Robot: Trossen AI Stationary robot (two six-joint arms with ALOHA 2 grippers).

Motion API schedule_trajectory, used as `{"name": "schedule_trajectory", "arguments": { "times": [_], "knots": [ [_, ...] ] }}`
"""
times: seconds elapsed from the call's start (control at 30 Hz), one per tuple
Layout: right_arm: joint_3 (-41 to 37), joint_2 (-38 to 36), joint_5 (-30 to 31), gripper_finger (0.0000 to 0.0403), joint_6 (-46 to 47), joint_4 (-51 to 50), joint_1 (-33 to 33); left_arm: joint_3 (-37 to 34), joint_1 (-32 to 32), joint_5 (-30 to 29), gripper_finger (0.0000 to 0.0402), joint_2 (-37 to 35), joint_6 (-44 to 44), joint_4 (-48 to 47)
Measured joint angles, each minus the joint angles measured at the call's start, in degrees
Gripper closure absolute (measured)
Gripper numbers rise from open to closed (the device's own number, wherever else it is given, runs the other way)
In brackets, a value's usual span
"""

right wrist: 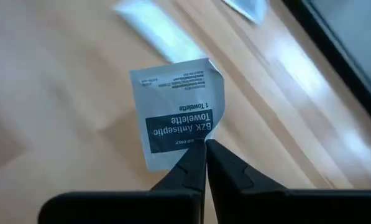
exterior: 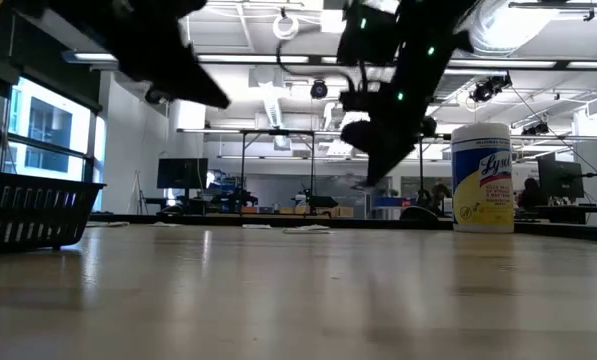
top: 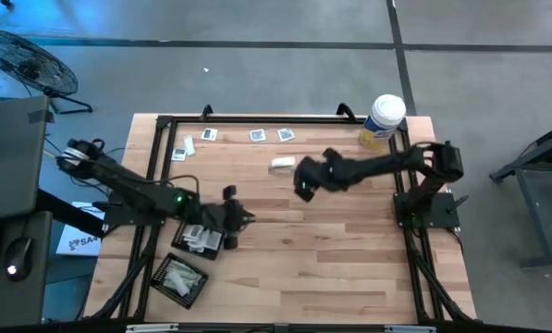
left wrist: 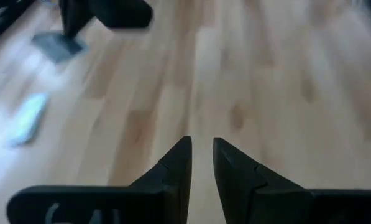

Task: Pick & Place First Aid Supplies
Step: Put the towelette pack into the top black bin

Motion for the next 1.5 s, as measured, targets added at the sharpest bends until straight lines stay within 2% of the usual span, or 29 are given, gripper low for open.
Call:
{"name": "schedule_trajectory", "arguments": {
  "times": [0.1, 0.3, 0.37, 0.5, 0.57, 0.67, 0.8, 0.9, 1.07, 1.17, 1.37, 1.5],
  "knots": [
    [0.0, 0.0, 5.2, 0.0398, -0.1, 3.7, 7.6, -2.9, 3.1, 3.9, 0.0339, 0.0, -1.3, 9.0],
    [0.0, 0.1, 20.0, 0.0401, -1.8, 11.9, 21.3, -6.3, 6.2, 5.5, 0.0339, 1.2, -8.8, 17.8],
    [0.0, 0.1, 22.3, 0.0401, -4.9, 15.5, 24.2, -6.3, 6.9, 5.5, 0.0339, 2.4, -12.0, 20.6],
    [0.0, 0.1, 22.9, 0.0402, -12.6, 24.7, 27.5, -6.3, 8.3, 5.6, 0.0339, 5.9, -19.6, 26.9],
    [0.0, 0.1, 23.2, 0.0402, -14.8, 26.9, 28.2, -6.3, 9.1, 6.4, 0.0339, 7.6, -21.1, 29.8],
    [0.0, 0.1, 25.2, 0.0402, -16.3, 26.0, 28.1, -6.3, 10.0, 10.9, 0.0339, 9.1, -21.2, 33.5],
    [0.0, 0.1, 28.9, 0.0402, -14.2, 23.7, 27.6, -6.3, 9.9, 14.8, 0.0339, 9.4, -19.5, 35.4],
    [0.0, 0.1, 29.4, 0.0402, -13.4, 24.2, 27.3, -6.3, 9.9, 14.2, 0.0339, 9.4, -18.4, 35.9],
    [0.2, 2.8, 29.4, 0.0403, -14.4, 28.0, 26.9, -6.2, 9.9, 8.8, 0.0334, 9.4, -13.8, 36.8],
    [0.1, 4.3, 29.3, 0.0403, -15.9, 30.2, 26.9, -6.2, 9.9, 8.5, 0.0310, 9.4, -13.6, 36.7],
    [0.1, 4.6, 28.8, 0.0403, -16.8, 33.1, 26.9, -6.2, 9.9, 7.4, 0.0236, 9.4, -14.1, 36.6],
    [0.1, 4.6, 25.0, 0.0403, -17.9, 34.0, 26.9, -6.2, 9.9, 5.3, 0.0210, 9.4, -13.2, 37.4]
  ]
}}
